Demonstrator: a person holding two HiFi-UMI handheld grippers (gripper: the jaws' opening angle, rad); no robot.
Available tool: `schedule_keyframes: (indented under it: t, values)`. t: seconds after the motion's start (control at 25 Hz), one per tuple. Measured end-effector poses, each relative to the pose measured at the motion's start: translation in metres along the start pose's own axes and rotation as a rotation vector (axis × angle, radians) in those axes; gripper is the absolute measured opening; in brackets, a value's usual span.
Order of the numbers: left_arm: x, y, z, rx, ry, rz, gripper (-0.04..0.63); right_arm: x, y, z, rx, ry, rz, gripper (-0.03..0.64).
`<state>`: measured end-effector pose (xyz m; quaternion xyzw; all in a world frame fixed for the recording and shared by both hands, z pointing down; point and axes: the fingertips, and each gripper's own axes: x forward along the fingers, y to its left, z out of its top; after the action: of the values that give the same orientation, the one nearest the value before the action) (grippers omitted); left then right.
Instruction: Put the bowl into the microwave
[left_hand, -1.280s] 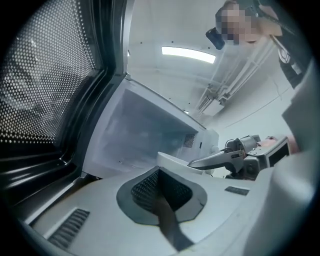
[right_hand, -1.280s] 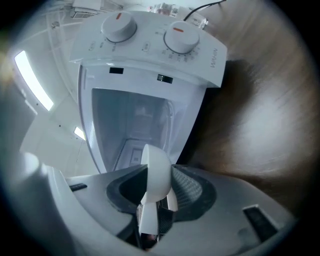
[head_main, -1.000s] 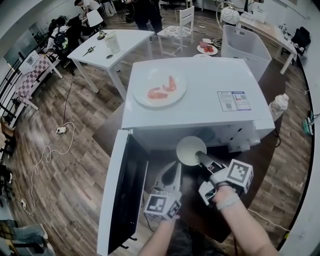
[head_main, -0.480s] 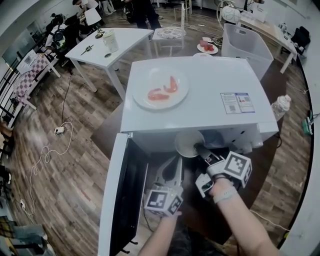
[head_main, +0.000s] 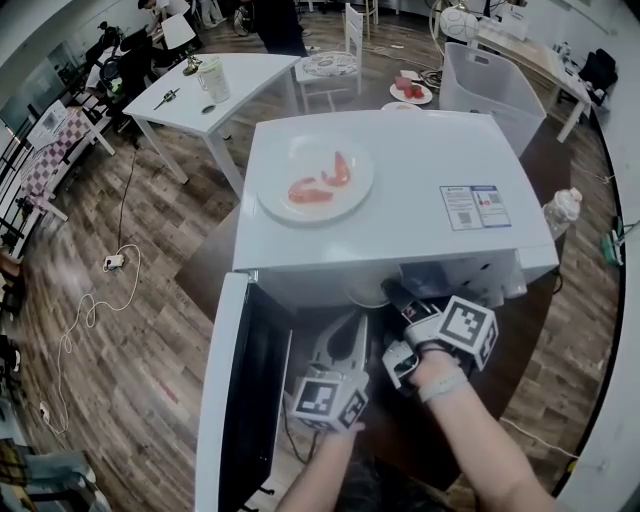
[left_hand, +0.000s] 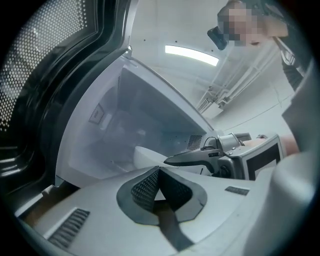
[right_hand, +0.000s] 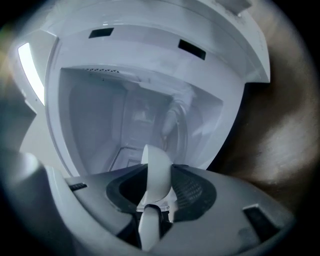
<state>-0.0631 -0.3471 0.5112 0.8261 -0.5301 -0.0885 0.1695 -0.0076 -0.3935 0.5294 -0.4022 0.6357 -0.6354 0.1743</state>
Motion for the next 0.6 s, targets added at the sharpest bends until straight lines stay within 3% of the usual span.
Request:
schedule_keyframes:
  t: [0.32,0.6]
  values:
    - [0.008,0.004,0.005,-0.014,0.003,0.004,0.012,0.007,0.006,0.003,-0.044,0.014,0.016,0.163]
    - [0.012,0.008,0.005,-0.028,0.005,0.015,0.012,0.003,0.011,0.004,-0.193,0.045,0.051,0.170]
